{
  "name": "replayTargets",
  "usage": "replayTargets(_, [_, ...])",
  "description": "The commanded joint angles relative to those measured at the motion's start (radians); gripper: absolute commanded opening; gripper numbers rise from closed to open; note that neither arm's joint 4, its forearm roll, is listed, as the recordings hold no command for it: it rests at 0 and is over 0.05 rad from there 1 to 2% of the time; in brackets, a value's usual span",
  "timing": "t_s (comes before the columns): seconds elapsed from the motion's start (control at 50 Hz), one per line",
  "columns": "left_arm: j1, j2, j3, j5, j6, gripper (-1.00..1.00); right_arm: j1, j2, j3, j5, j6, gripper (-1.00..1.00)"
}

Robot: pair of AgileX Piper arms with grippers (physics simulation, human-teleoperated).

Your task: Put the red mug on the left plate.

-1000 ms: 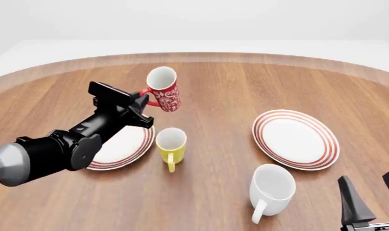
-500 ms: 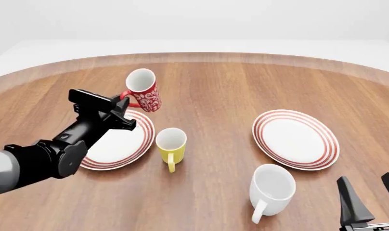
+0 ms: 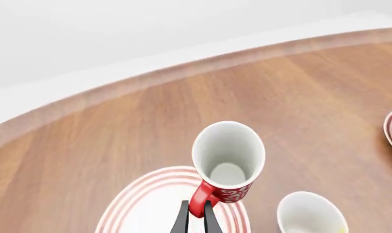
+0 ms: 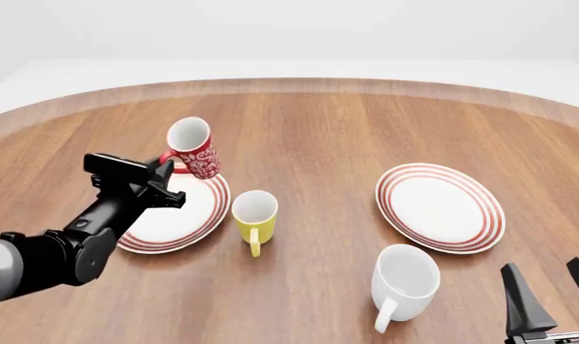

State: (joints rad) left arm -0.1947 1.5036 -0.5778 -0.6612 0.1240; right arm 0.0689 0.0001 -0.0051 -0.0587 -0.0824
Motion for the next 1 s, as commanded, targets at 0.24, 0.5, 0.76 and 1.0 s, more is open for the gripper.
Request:
replayTargets(0.24, [0.064,0.075,0.058,-0.103,0.015,-1.00,0.000,0.000,0.002,-0.001,-0.001,1.00])
replayTargets(0.5, [0.116,0.103,0.074,-0.134,0.027,-1.00,0.000,0.000,0.001,0.000,-0.001,1.00])
replayTargets(0.76, [0.168,0.142,0.078,-0.159,0.043,-1.00,0.000,0.000,-0.004,0.005,-0.002,1.00])
replayTargets(1.0, [0.174,0.186,0.097,-0.198,0.044,-1.00,0.000,0.000,-0.004,0.005,-0.002,1.00])
